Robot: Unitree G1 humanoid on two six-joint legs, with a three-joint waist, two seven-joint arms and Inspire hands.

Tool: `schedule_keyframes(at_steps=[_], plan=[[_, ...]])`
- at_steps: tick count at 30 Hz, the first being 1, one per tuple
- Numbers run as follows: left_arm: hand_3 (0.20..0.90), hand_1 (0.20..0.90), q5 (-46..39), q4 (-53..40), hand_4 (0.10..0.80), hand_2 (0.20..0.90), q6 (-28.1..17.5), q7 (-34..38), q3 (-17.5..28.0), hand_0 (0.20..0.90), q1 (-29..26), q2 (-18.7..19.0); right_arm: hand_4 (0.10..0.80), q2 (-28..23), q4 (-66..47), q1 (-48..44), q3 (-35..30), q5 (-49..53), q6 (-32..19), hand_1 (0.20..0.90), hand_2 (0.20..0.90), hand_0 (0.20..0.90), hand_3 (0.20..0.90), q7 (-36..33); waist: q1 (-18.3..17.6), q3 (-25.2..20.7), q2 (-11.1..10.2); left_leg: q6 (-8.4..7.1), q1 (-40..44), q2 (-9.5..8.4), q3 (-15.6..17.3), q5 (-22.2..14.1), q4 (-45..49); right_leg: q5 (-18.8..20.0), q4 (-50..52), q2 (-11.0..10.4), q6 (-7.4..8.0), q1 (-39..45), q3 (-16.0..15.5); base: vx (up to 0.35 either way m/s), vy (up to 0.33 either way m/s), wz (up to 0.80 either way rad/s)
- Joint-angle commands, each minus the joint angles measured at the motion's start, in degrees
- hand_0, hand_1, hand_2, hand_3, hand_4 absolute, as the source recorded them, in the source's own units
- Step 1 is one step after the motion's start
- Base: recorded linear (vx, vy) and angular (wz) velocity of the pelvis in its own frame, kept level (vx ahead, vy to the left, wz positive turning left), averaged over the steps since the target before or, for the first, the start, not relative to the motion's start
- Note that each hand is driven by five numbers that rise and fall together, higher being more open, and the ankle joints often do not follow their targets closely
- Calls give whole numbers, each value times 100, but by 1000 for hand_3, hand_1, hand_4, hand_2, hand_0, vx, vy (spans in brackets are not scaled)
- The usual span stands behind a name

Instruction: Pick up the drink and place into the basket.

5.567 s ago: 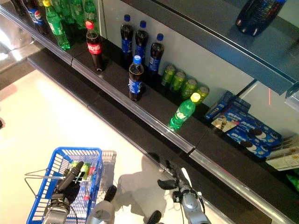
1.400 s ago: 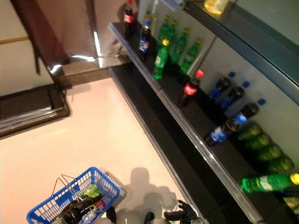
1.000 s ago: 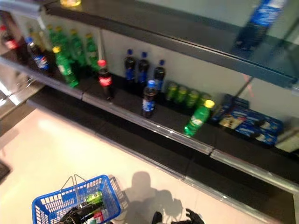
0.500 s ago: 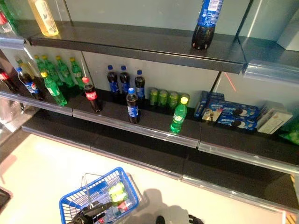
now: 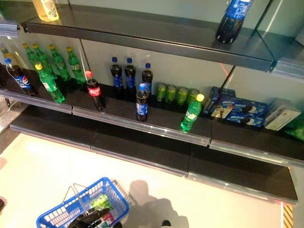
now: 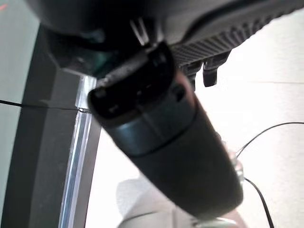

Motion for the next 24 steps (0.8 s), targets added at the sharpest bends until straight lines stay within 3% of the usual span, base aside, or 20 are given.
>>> schedule_keyframes(at_steps=[1, 6, 10, 11, 14, 16, 24], plan=[[200, 300, -165, -567, 100, 300, -545, -406, 103, 300, -573, 268, 800, -236, -61, -240, -114, 0, -186, 900, 900, 900, 900, -82, 139, -124, 83, 78, -566, 160, -201, 235, 128, 650, 628, -569, 220, 145, -173, 87, 265, -6], [200, 300, -135, -811, 100, 300, -462, -284, -35, 300, -534, 200, 800, -200, -176, -289, -137, 8, -107, 900, 900, 900, 900, -69, 312, -204, 164, 269, -525, -132, -164, 166, 71, 1186, 1209, -931, 178, -119, -429, 67, 326, -3], [200, 300, -200, -724, 100, 300, -522, -309, -154, 300, -558, 191, 800, -139, -153, -362, 14, 10, -96, 900, 900, 900, 900, -63, 249, -282, 154, 360, -425, -336, -271, 152, 4, 986, 1124, -353, 53, -304, -360, 82, 246, 14], [200, 300, -198, -723, 100, 300, -526, -308, -153, 300, -551, 191, 800, -126, -138, -365, 27, 11, -120, 900, 900, 900, 900, -72, 233, -283, 143, 363, -404, -345, -276, 146, -7, 978, 1083, -293, 50, -321, -350, 98, 119, 58], [200, 300, -149, -552, 100, 300, -591, -409, -155, 300, -590, 182, 800, -109, 1, -336, 77, 110, -300, 900, 900, 900, 900, -83, 60, -284, 35, 419, -315, -468, -461, 57, -26, 909, 452, 222, 23, -569, 145, 152, 100, 63], [200, 300, -148, -408, 100, 300, -644, -495, -133, 300, -575, 174, 800, -123, 65, -319, 95, 119, -366, 900, 900, 900, 900, -61, -64, -284, -39, 462, -213, -620, -693, -32, -31, 1059, 40, 541, 71, -879, 451, 199, 104, 96], [200, 300, 45, -191, 100, 300, -647, -580, -59, 300, -485, 213, 800, -137, 32, -406, 159, 297, -117, 900, 900, 900, 900, -93, -170, -236, -149, 554, 198, -816, -1107, -279, 49, 1207, -143, 1005, 52, -1278, 374, 209, 41, 77]])
